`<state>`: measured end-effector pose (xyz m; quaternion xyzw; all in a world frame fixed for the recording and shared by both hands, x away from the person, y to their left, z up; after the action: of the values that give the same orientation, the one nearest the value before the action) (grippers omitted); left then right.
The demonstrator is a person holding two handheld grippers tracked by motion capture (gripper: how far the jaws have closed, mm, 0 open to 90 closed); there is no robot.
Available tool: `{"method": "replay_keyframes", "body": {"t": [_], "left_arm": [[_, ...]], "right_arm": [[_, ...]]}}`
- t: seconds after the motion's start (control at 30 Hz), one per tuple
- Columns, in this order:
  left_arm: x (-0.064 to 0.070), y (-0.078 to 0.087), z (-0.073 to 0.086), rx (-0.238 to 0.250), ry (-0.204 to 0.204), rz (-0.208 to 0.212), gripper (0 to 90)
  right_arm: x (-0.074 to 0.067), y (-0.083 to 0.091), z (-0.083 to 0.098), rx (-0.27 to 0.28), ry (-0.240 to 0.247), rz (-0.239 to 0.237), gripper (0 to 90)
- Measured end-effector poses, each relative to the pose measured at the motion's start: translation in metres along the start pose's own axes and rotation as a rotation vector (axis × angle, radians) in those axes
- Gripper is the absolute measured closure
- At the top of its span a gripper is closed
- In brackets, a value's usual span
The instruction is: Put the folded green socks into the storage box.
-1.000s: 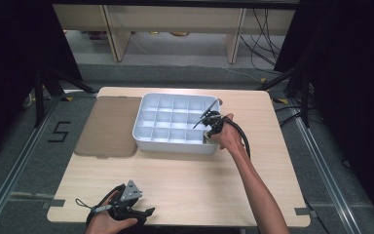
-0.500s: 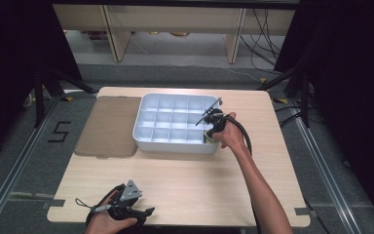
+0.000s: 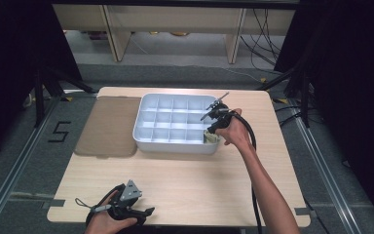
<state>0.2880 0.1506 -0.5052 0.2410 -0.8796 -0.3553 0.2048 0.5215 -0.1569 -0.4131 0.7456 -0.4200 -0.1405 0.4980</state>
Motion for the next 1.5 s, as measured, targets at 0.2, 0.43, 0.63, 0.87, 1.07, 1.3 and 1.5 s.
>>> {"method": "replay_keyframes", "body": {"t": [0.2,0.43,0.63,0.87,1.07,1.3,1.5], "left_arm": [[-0.001,0.002,-0.001,0.005,-0.022,0.006,27.1],[-0.005,0.002,-0.002,0.000,-0.064,-0.032,27.1],[-0.003,0.002,-0.001,0.001,-0.037,-0.006,27.1],[-0.003,0.002,-0.001,0.005,-0.031,-0.007,27.1],[-0.002,0.001,0.000,0.011,-0.008,0.003,27.0],[-0.004,0.001,0.000,0.005,-0.035,-0.004,26.6],[-0.004,0.001,0.000,0.005,-0.031,-0.005,26.6]], "right_arm": [[-0.005,0.012,0.002,0.009,-0.015,0.005,69.1],[-0.011,0.024,0.003,0.052,0.013,-0.006,67.6],[-0.018,0.027,0.003,0.072,0.030,-0.016,66.4],[-0.019,0.030,0.006,0.101,0.030,-0.031,60.9],[-0.020,0.038,0.013,0.096,-0.042,-0.027,51.9],[-0.022,0.041,0.019,0.141,-0.053,-0.058,47.5],[-0.025,0.044,0.023,0.161,-0.062,-0.066,44.6]]}}
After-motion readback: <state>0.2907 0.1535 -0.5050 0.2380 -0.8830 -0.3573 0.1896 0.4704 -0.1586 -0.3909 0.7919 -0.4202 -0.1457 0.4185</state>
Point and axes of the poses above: each handheld gripper's, and its own axes: y roughly backward along the jaws, z roughly out of its underside, x roughly to its right, the point moved 1 cm from there along -y, roughly forward along the jaws, and after that the axes turned 11 degrees about z, right-handed, at the moved point
